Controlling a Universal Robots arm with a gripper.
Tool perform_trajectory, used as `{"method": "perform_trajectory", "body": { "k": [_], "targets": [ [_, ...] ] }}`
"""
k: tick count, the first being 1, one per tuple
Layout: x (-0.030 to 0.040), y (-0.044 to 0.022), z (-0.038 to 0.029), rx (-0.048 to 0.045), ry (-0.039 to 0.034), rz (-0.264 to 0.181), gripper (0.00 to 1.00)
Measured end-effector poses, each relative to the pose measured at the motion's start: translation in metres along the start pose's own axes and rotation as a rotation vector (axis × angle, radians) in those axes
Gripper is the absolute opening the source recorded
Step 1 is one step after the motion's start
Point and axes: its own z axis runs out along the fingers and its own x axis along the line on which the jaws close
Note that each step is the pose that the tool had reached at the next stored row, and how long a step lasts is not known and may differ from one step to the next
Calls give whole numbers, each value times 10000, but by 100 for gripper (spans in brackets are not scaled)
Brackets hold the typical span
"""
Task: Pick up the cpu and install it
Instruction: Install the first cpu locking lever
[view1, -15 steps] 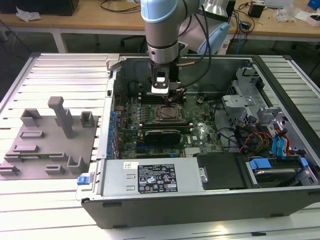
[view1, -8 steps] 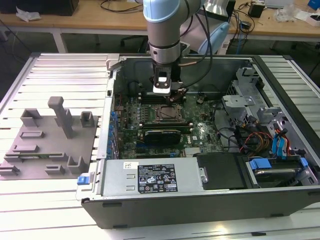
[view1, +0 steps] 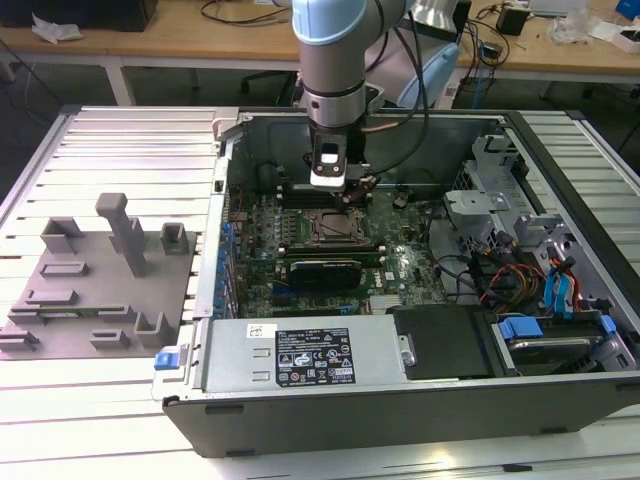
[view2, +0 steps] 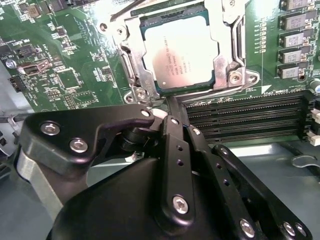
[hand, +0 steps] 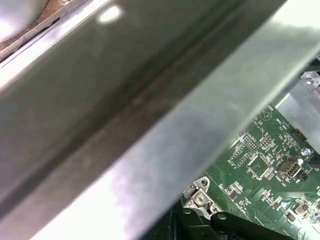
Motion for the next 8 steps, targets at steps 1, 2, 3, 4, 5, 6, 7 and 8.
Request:
{"method": "perform_trajectory", "body": {
  "k": [1,2,3,4,5,6,7,8],
  "targets": [
    [-5,3,0,3,1,5,11],
    [-5,4,0,3,-2,5,11],
    [-6,4,-1,4,-6,5,11],
    [-7,8,-5,-3,-17,7,11],
    [-8,12,-7,-17,-31,8,11],
    [-11,20,-13,-42,-55,11,11],
    [-11,21,-20,-46,-55,11,11],
    [-12,23,-28,-50,-52,11,11]
  ]
}}
